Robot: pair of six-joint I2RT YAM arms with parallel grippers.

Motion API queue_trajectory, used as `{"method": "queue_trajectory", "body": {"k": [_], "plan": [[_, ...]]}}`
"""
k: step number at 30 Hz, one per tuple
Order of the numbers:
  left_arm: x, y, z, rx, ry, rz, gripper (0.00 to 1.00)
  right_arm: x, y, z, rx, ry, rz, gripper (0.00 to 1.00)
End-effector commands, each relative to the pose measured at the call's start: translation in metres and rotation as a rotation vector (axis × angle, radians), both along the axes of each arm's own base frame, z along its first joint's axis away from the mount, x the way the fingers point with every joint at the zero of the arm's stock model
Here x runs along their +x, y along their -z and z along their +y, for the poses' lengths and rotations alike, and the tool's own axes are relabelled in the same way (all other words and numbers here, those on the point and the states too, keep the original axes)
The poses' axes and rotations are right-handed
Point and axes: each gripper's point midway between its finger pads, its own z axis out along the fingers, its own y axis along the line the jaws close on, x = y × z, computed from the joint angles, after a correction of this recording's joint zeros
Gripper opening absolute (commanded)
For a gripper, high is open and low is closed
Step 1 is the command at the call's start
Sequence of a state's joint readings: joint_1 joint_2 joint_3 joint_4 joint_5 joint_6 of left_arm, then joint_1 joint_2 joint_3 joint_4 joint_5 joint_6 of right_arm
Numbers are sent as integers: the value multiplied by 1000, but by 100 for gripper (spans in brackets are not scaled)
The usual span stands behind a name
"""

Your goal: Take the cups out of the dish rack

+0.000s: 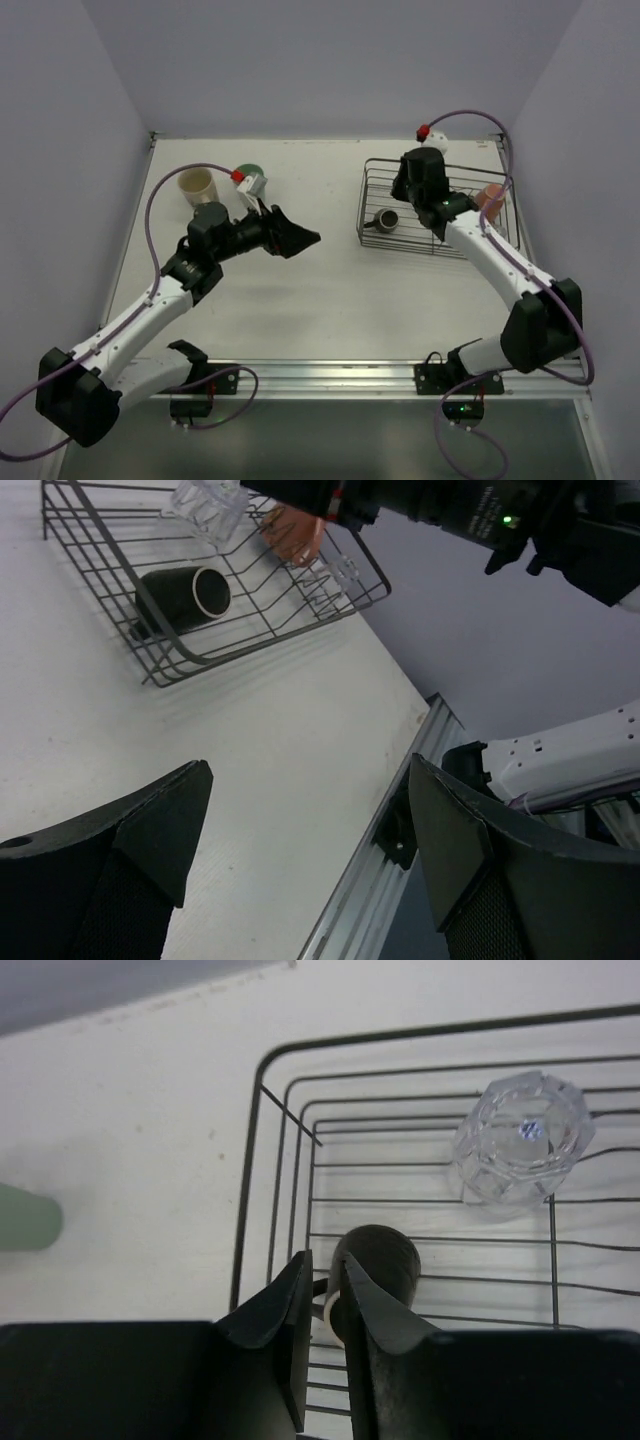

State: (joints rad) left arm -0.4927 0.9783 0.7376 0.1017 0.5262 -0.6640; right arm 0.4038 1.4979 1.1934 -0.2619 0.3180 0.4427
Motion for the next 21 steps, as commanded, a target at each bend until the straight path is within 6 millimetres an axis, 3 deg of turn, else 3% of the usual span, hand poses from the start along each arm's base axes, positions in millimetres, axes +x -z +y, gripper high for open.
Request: {"method": "queue_trajectory", "body": {"k": [1,2,3,5,7,8,9,12,19,21], "plan": [[0,-32,-26,-137,54,-21,84,-6,-54,-9,131,-1,-152,19],[8,-38,-28,-170,20,-30,84,-9,-71,-18,183,4,-198,19],[13,-36,-32,-198,12,5,84,-19,-62,-8,277,-55,-166,19],[17,-50,-41,-246,18,-19,83,-26,-84,-14,384,-73,-254,19],[22,-43,-52,-238,31,11,82,-31,-74,-18,350,-73,-223,23],[23,-49,-56,-244,39,-5,82,-28,-62,-19,302,-86,-183,26],[25,-47,-61,-235,43,-3,82,-26,-62,-17,281,-103,-166,29],[23,-44,-68,-205,44,-11,82,-30,-22,-13,189,-133,-37,39],[26,-23,-59,-104,-7,-19,82,-51,48,3,48,-184,196,64],[25,-23,-55,-85,-14,-39,82,-55,60,1,40,-166,220,81]]}}
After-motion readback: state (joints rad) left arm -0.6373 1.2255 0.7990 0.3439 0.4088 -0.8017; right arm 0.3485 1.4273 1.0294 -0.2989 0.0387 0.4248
